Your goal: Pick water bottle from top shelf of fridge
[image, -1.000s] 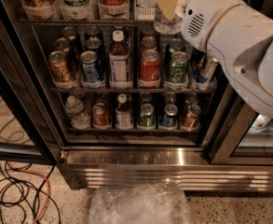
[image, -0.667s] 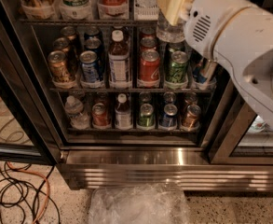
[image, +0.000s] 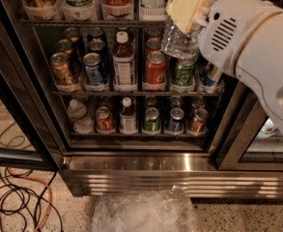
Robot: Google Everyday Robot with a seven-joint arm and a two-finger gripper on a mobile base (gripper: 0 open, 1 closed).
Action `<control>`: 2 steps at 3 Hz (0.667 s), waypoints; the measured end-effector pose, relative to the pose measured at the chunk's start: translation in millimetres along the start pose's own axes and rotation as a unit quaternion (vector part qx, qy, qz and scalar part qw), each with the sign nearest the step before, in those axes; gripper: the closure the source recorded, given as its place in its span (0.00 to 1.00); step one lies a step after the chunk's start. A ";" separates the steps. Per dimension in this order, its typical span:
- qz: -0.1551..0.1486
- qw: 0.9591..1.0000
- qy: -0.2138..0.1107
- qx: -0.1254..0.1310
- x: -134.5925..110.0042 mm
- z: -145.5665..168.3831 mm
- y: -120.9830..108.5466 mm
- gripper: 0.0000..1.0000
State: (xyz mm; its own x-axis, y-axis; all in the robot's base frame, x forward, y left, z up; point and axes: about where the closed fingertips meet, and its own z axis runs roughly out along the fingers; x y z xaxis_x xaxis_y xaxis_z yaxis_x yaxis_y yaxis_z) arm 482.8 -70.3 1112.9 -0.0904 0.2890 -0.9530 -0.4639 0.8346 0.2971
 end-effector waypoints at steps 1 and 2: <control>0.037 0.999 0.009 0.012 10.6 -11.9 9.5 1.00; 0.037 0.999 0.009 0.012 10.6 -11.9 9.6 1.00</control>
Offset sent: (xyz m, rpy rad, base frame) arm -0.0130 0.0035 -0.0103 0.0570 0.0550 -0.0051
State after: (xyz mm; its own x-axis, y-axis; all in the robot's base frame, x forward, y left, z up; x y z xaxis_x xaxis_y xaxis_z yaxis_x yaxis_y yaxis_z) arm 466.9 -64.8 1104.9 -0.1394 0.3425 -0.9291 -0.4349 0.8218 0.3682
